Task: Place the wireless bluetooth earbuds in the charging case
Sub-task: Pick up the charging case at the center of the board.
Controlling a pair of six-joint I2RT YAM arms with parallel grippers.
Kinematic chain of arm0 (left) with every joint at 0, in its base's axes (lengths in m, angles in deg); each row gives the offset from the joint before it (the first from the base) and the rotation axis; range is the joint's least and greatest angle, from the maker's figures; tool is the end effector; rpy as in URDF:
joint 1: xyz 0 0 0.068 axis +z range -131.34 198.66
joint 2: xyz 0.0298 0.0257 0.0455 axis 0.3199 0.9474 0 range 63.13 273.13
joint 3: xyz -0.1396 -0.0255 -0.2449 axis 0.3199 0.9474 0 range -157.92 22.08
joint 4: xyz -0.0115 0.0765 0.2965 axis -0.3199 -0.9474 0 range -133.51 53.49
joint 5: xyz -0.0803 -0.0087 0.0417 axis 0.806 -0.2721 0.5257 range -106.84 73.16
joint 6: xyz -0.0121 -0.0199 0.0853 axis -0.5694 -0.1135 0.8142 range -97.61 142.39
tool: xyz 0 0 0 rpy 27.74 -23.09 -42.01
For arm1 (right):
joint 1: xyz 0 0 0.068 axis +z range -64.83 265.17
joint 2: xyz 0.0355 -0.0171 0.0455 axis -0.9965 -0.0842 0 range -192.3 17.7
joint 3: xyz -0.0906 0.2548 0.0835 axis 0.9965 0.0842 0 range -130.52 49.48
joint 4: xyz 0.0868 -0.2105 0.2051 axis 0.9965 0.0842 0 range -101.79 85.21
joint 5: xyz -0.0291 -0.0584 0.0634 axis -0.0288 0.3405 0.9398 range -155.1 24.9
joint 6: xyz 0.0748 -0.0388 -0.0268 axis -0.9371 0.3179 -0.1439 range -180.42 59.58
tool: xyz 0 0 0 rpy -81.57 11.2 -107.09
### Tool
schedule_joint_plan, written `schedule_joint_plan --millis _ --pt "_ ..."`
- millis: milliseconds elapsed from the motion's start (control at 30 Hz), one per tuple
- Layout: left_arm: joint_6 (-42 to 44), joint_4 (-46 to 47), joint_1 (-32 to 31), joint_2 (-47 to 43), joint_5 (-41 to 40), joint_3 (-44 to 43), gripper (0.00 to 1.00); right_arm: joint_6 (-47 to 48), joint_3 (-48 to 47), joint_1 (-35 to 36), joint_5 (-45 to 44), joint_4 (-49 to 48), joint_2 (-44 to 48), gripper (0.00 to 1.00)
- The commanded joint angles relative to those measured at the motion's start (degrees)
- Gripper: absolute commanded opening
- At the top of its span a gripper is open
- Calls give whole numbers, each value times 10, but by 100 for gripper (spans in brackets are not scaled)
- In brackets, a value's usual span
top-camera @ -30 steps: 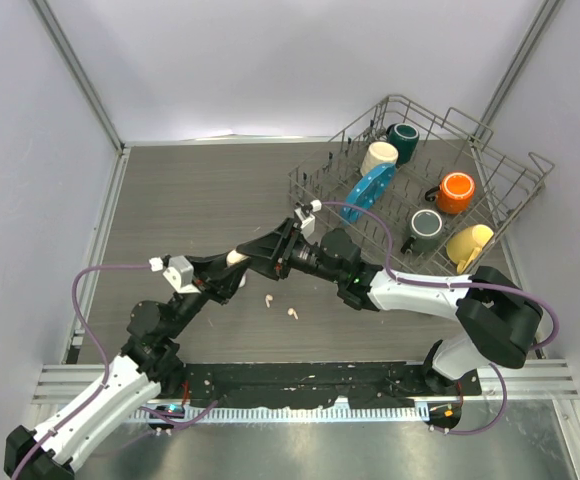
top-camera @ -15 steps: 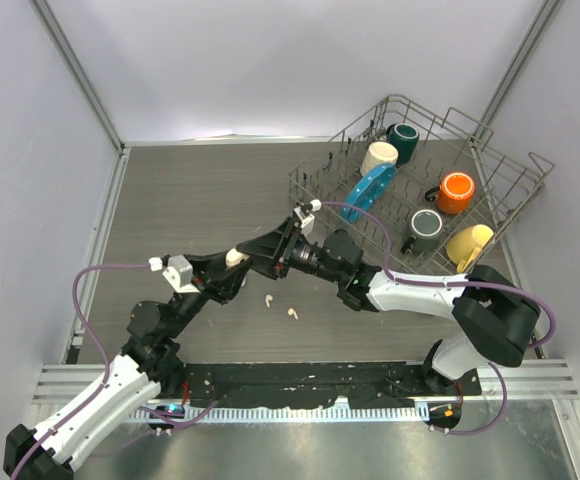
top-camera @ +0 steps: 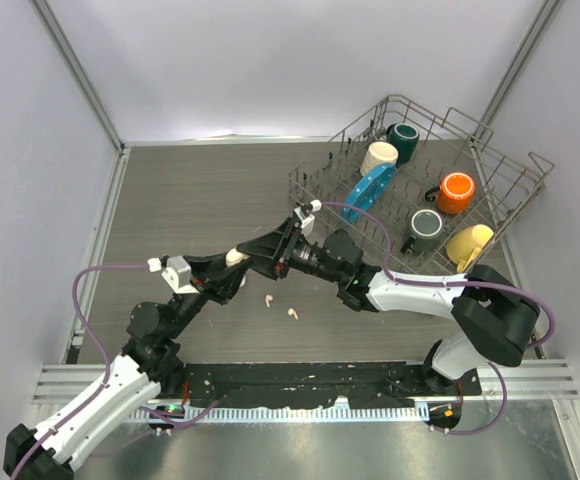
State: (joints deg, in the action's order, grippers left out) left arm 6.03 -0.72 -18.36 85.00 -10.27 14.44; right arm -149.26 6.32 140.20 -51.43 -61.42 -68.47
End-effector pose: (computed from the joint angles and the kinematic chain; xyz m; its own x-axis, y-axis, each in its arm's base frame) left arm 0.1583 -0.1306 0.2579 0.0890 -0.4177 -0.9042 0.7381 0.6372 -0.2217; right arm 0.2175 0.3433 0.2491 -0.9293 0.3664 -0.0474 -0.0850 -0.0870 0.9926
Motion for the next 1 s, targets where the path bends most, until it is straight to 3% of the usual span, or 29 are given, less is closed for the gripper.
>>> schedule_joint_plan --millis 0,967 --pt "-3 40 -1 1 -9 3 39 0 -4 2 3 -30 2 19" --pt "-9 63 -1 9 -16 6 42 2 -9 2 6 -25 1 18"
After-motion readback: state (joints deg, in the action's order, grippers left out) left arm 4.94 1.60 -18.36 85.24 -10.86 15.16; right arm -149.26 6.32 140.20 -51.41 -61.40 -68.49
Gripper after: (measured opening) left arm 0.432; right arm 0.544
